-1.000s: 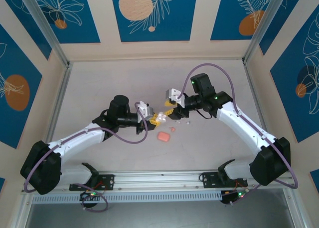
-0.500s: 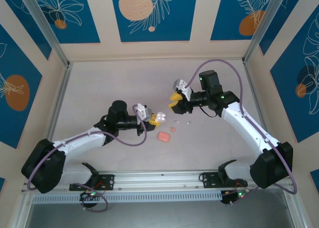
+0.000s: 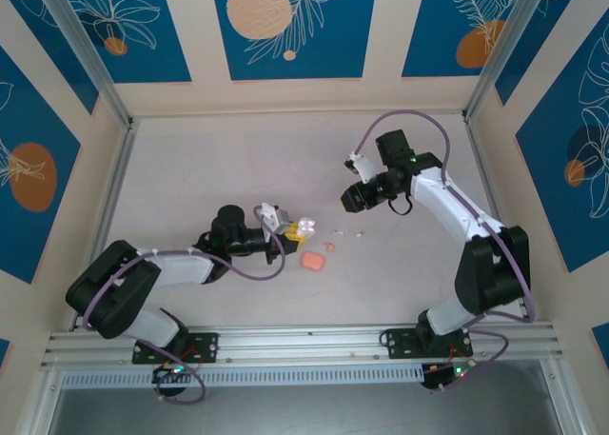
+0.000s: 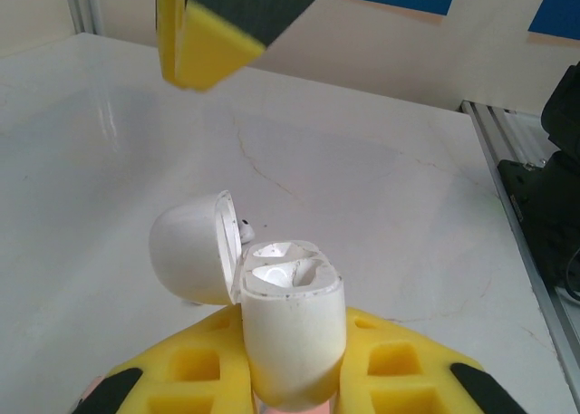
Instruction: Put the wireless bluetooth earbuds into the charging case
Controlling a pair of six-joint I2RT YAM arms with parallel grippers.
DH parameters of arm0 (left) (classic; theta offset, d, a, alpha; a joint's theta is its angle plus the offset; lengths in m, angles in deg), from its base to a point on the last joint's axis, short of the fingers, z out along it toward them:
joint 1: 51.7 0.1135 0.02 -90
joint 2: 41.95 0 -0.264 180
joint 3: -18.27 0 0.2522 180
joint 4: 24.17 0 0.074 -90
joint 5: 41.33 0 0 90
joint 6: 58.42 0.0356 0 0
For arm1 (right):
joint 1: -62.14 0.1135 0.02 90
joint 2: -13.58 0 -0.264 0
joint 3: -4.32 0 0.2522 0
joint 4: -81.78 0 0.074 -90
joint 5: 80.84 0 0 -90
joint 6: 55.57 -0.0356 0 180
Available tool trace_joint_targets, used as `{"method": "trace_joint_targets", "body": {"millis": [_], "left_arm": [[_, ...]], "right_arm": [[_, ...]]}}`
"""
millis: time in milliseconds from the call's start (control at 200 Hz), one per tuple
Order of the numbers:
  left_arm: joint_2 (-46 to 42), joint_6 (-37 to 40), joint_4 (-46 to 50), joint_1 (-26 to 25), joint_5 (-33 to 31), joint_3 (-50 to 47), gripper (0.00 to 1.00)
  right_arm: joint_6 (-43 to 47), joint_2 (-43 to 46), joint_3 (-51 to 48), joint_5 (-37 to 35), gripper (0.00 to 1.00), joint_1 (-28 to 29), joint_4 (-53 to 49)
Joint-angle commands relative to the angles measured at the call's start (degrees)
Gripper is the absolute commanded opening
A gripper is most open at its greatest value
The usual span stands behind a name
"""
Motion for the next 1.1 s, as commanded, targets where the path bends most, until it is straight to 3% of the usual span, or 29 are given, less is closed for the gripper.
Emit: {"method": "trace_joint_targets", "body": {"millis": [0,330,725,1095], "left_arm": [[-0.3,-1.0,-5.1,0.4,-0.7,-1.2,0.18],[-0.6,-1.7,-6.0,0.6,-3.0,-3.5,0.18],[-0.4,-2.1,-5.9,0.7,-3.5,-3.5,0.18],[-1.1,-2.1,-4.3,0.8,-3.9,-3.3,0.18]], "right_arm": [[3.2,-2.5,3.0,-5.3,0.44,0.9,-5.5],[12.4,-11.7,5.6,-11.2,0.4,5.5,-6.9],[14.8,-22.6,9.5,-13.9,0.4,9.8,-7.9],[15.6,-27.1,10.8,-13.8,0.4,11.1,-7.6]]}}
